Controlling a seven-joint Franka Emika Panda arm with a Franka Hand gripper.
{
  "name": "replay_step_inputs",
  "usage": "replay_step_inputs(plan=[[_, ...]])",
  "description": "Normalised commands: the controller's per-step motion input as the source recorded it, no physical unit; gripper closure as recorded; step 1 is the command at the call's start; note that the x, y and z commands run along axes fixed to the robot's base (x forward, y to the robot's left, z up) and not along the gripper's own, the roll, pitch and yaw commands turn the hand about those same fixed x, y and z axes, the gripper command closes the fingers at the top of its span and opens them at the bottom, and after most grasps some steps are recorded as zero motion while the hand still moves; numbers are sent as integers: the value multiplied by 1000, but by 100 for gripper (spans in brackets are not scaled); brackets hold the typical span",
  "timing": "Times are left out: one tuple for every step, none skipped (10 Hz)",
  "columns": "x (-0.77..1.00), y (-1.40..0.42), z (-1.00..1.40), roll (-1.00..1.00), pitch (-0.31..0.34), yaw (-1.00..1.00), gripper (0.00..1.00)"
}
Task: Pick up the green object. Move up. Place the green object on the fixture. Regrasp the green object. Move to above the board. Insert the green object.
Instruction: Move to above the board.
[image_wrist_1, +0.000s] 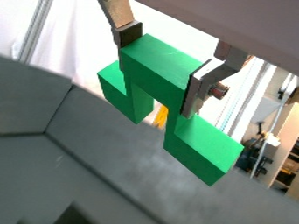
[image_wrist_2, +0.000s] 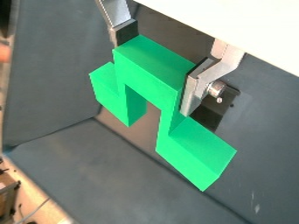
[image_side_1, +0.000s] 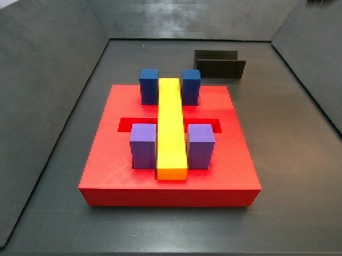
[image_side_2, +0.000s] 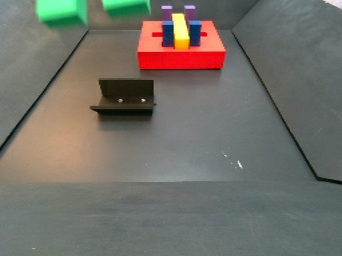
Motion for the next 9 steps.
replay_step_inputs(plan=[[-16, -24, 696, -15, 30, -10, 100], [21, -4, 207, 12, 50, -7, 100], [-1143, -1400, 271, -1000, 5, 174, 100], [-1159, -1400, 293, -1000, -11, 181, 100], [-1246, -1400, 294, -1000, -46, 185, 100], [-1294, -1400, 279, -1000, -64, 186, 100], [-1303, -1400, 286, -1000, -92, 184, 100], [-1344, -1400, 272, -1000, -111, 184, 100], [-729, -722, 138, -1000, -129, 181, 100]])
